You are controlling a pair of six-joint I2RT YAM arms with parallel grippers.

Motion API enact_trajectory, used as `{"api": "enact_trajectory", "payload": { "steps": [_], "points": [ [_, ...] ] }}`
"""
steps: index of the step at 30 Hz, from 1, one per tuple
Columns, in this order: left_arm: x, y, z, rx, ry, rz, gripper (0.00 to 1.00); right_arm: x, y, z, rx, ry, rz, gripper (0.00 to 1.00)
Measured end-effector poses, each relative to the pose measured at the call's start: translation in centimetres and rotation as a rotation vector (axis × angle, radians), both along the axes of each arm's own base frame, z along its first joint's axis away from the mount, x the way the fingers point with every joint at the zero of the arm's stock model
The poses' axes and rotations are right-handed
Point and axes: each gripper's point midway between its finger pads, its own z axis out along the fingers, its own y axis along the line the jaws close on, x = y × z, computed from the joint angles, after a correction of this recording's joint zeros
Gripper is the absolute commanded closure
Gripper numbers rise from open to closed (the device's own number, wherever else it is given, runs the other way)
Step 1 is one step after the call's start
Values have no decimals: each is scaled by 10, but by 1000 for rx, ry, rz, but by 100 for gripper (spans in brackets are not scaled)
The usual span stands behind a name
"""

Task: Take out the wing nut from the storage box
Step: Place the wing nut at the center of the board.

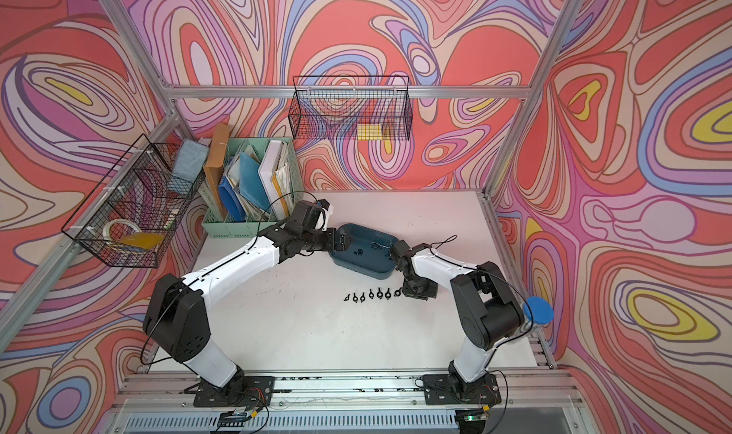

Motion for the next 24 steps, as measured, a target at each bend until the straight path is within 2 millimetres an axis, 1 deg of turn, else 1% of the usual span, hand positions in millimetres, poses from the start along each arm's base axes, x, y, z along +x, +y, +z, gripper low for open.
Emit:
{"api": "enact_trajectory", "payload": {
  "steps": [7,9,10,14,18,20,23,24],
  "points": [
    [0,4,3,1,-10,4,1,2,4,-3,-5,-2,14,99],
    [0,4,3,4,-11,6,1,2,4,-3,-7,0,14,94],
    [0,4,3,4,-12,6,1,3,4,-4,-8,1,14,90],
    [0,4,3,4,-12,6,1,3,4,-5,-9,5,13,89],
    [0,5,3,5,-11,6,1,4,5,-6,-5,4,12,85],
    [0,5,2,5,-10,6,1,4,6,-6,-1,2,12,85],
    [0,5,2,6,-8,6,1,5,7,-6,3,0,10,88],
    [0,5,2,6,-8,6,1,5,7,-6,3,-1,10,91]
  ]
}}
